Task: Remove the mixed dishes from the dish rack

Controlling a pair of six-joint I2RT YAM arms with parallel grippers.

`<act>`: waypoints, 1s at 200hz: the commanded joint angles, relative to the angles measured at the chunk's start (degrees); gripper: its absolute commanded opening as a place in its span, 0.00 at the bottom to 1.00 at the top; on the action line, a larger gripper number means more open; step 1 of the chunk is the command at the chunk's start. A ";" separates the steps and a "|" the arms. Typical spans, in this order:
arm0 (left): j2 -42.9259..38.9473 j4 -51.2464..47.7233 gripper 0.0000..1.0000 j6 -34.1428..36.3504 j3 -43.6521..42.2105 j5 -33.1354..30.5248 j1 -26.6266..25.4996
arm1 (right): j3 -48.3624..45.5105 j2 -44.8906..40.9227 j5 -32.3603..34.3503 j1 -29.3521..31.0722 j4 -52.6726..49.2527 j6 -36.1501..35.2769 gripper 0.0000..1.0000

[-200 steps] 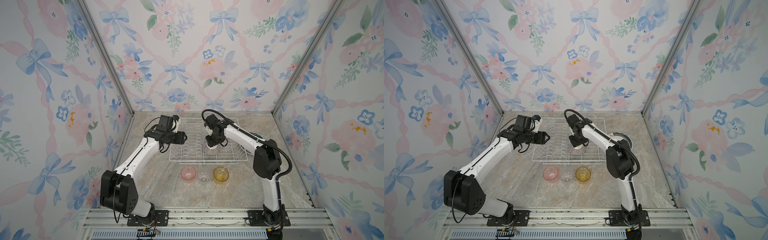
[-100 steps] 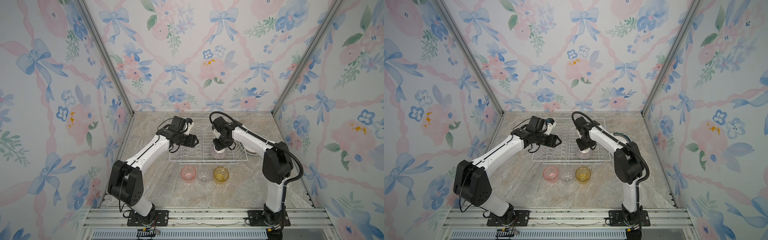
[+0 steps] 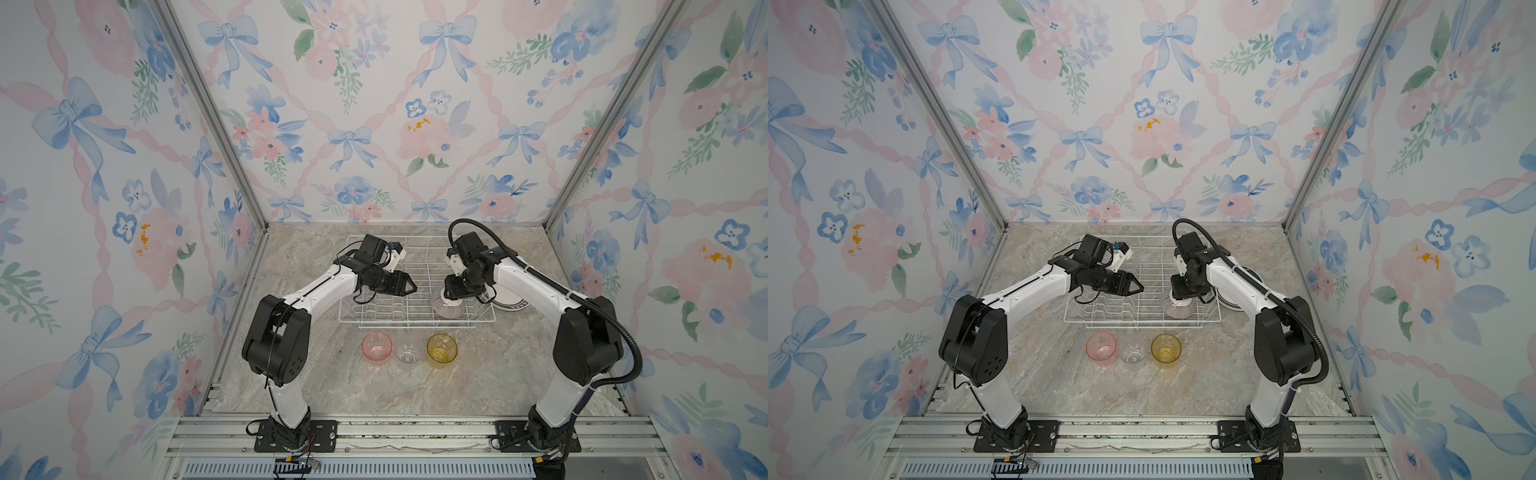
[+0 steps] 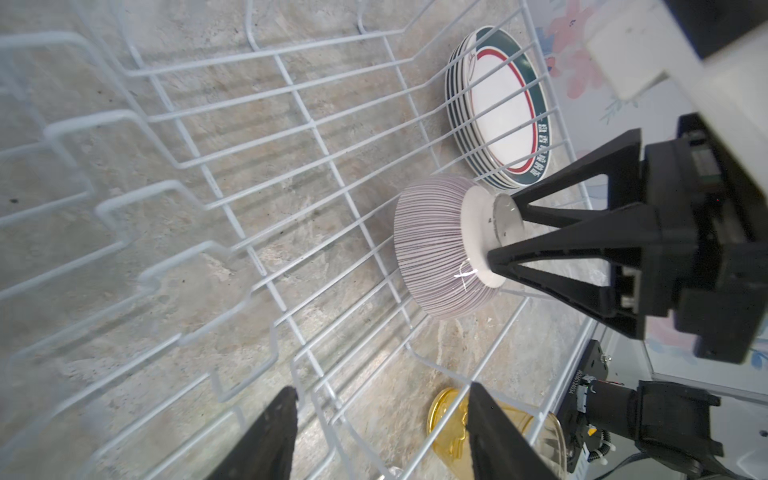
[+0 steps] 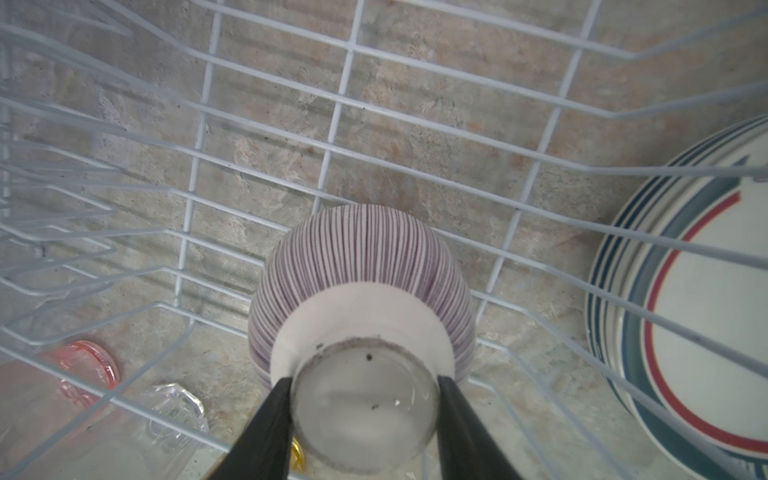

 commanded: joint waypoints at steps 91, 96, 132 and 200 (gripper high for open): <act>10.02 20.73 0.51 -12.81 -0.89 16.06 -1.48 | -8.94 -5.79 -13.30 -5.48 14.83 8.28 0.21; 10.29 21.22 0.51 -13.27 -1.01 16.23 -1.43 | -9.24 -6.55 -13.57 -5.75 15.31 8.56 0.21; 11.73 22.98 0.51 -14.53 -1.53 16.96 -1.43 | -11.38 -9.03 -15.78 -7.49 18.44 10.68 0.20; 12.99 33.99 0.50 -20.85 -3.64 20.53 -1.91 | -12.93 -9.61 -18.60 -8.37 22.06 13.11 0.20</act>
